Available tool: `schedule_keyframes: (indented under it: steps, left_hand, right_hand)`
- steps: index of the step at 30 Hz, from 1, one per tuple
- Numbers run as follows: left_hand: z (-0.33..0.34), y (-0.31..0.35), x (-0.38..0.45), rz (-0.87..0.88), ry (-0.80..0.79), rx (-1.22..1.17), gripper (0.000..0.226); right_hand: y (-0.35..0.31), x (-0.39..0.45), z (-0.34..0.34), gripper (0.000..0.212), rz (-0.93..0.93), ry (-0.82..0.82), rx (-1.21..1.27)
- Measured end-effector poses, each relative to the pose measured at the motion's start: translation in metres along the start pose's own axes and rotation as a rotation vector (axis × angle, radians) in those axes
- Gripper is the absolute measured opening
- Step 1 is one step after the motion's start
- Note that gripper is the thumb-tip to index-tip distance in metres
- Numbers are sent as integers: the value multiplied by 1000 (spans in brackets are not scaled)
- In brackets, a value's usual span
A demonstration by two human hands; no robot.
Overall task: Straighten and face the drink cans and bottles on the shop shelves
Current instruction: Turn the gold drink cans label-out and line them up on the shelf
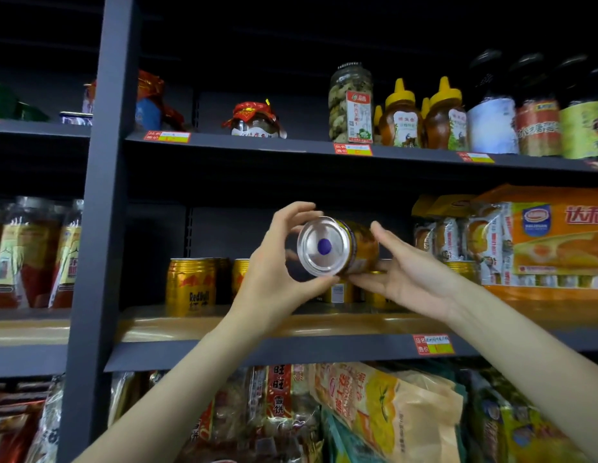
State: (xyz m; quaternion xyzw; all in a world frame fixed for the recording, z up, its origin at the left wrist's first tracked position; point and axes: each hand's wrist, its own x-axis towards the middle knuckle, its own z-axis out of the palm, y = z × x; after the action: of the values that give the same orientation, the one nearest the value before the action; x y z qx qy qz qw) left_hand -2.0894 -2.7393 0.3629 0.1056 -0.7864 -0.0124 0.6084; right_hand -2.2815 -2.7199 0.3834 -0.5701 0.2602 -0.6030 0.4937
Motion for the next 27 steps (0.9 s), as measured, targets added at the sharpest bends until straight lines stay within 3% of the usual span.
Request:
schedule_keyframes:
  steps: [3, 7, 10, 13, 19, 23, 27]
  left_hand:
    - [1, 2, -1, 38, -53, 65, 80]
    - [0, 5, -3, -168, -101, -163, 61]
    - [0, 7, -8, -312, -90, -407, 38]
    - [-2, 6, -11, -325, -68, -453, 27]
    - [-8, 8, -13, -321, -120, -452, 30]
    - [-2, 5, -17, -400, -206, -461, 52]
    - [27, 2, -25, -403, -240, -555, 53]
  right_hand:
    - [4, 3, -1, 37, -23, 10, 5]
    - [4, 3, -3, 18, -166, -10, -15]
    - [2, 2, -6, 36, -250, -52, -73]
    - [3, 1, -8, 58, -284, -127, -72]
    - [1, -2, -1, 57, -332, -143, -92]
    - [-4, -5, 1, 51, -331, -36, -189]
    - [-10, -29, -8, 55, -311, 34, -240]
